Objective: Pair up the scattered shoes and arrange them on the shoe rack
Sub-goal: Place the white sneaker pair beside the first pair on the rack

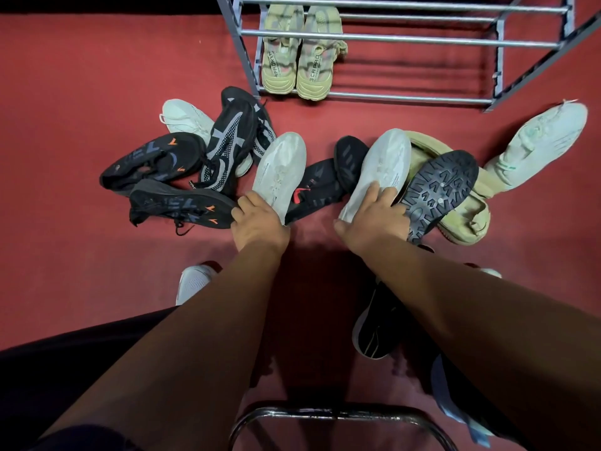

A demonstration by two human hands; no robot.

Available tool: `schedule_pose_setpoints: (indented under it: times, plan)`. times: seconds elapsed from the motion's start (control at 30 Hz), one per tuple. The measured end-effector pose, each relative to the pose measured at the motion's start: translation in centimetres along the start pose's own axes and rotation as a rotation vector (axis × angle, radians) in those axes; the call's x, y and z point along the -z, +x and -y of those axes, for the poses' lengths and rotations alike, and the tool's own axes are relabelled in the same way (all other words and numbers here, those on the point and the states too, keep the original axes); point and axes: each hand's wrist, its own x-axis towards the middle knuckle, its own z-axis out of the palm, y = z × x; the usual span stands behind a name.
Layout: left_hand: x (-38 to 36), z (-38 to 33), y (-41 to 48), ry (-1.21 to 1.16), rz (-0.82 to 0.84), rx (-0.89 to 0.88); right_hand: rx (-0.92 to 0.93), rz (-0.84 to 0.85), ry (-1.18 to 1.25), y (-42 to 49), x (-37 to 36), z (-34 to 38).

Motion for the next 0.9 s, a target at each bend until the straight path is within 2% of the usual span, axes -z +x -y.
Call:
schedule_pose_setpoints:
  times: [0.2, 0.37, 0.5, 0.57, 0.63, 0.73, 0.8, 0.9]
  plan:
    - [0.0, 0.1, 0.9, -0.039, -0.033, -0.04, 0.076, 0.004, 0.016, 1.3, 0.0, 0.4]
    - [1.0, -1.3, 1.1, -0.213, -0.086, -0.092, 0.167, -0.09, 0.148, 0.7, -0.1, -0.7]
    - [2.0, -3.4, 1.4, -0.254, -0.105, -0.164, 0.246, -0.147, 0.238, -0.4, -0.3, -1.4]
    - [2.0, -4.4, 1.6, -0.24, -0.048, -0.177, 0.286, -0.137, 0.251, -0.7, -0.4, -1.7]
    - [1.7, -5.2, 1.8, -0.156, 0.087, -0.129, 0.303, -0.128, 0.259, -0.7, -0.5, -2.3]
    - [0.8, -5.6, 2.0, -0.066, 0.237, -0.071, 0.126, -0.094, 0.344, -0.6, -0.4, -2.3]
    - [0.3, -5.7, 1.9, -0.054, 0.262, -0.076, -0.044, -0.047, 0.401, 0.0, 0.0, -1.5]
    - [-0.4, -5.9, 1.8, -0.041, 0.253, -0.074, -0.133, 0.094, 0.375, 1.7, 0.8, -0.8]
